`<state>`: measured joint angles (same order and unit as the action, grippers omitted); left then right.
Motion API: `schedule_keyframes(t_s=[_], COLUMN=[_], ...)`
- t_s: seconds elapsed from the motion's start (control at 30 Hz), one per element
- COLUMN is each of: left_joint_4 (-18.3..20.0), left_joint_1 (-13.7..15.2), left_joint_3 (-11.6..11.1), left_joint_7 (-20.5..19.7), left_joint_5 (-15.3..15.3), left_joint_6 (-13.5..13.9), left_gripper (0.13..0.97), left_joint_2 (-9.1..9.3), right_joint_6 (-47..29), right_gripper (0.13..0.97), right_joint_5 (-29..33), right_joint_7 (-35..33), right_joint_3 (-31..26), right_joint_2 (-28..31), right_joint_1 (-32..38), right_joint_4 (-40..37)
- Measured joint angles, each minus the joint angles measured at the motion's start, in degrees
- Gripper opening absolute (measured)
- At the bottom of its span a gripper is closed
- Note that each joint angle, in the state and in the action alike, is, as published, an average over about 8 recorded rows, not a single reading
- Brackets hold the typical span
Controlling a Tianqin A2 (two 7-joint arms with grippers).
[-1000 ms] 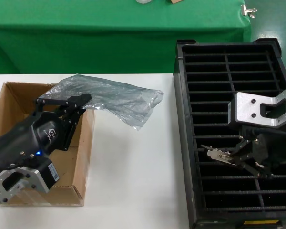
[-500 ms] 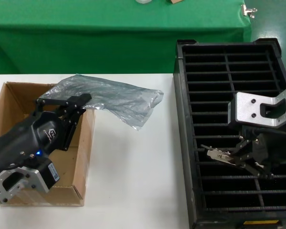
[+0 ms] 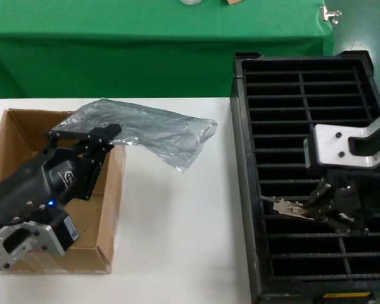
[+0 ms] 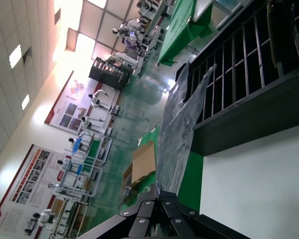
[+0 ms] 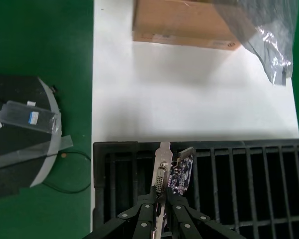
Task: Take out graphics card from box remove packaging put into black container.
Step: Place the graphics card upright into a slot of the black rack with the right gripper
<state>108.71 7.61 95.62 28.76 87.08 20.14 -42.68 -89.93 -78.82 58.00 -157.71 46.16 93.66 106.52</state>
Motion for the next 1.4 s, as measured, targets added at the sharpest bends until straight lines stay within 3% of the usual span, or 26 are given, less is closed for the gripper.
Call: schedule_keyframes(t_s=[0.33,0.57,1.4], left_joint_4=[0.0,0.0,0.0], left_joint_1=[0.0,0.0,0.0], left_joint_3=[0.0,0.0,0.0], left_joint_7=[0.0,0.0,0.0], left_joint_5=[0.0,0.0,0.0], left_joint_6=[0.0,0.0,0.0], left_gripper=[0.139,0.139,0.139], left_joint_2=[0.01,0.01,0.01], right_joint_6=[0.0,0.0,0.0], right_gripper=[0.16,0.16,0.16], right_joint_5=[-8.8,-13.7,-10.5], right_joint_7=[-11.9,-15.5,-23.3], right_joint_3=[0.0,0.0,0.0], right_joint_2=[1.2,2.3,6.1], right_joint_1=[4.1,4.7,0.1], right_joint_4=[-1.7,-2.7,-7.6])
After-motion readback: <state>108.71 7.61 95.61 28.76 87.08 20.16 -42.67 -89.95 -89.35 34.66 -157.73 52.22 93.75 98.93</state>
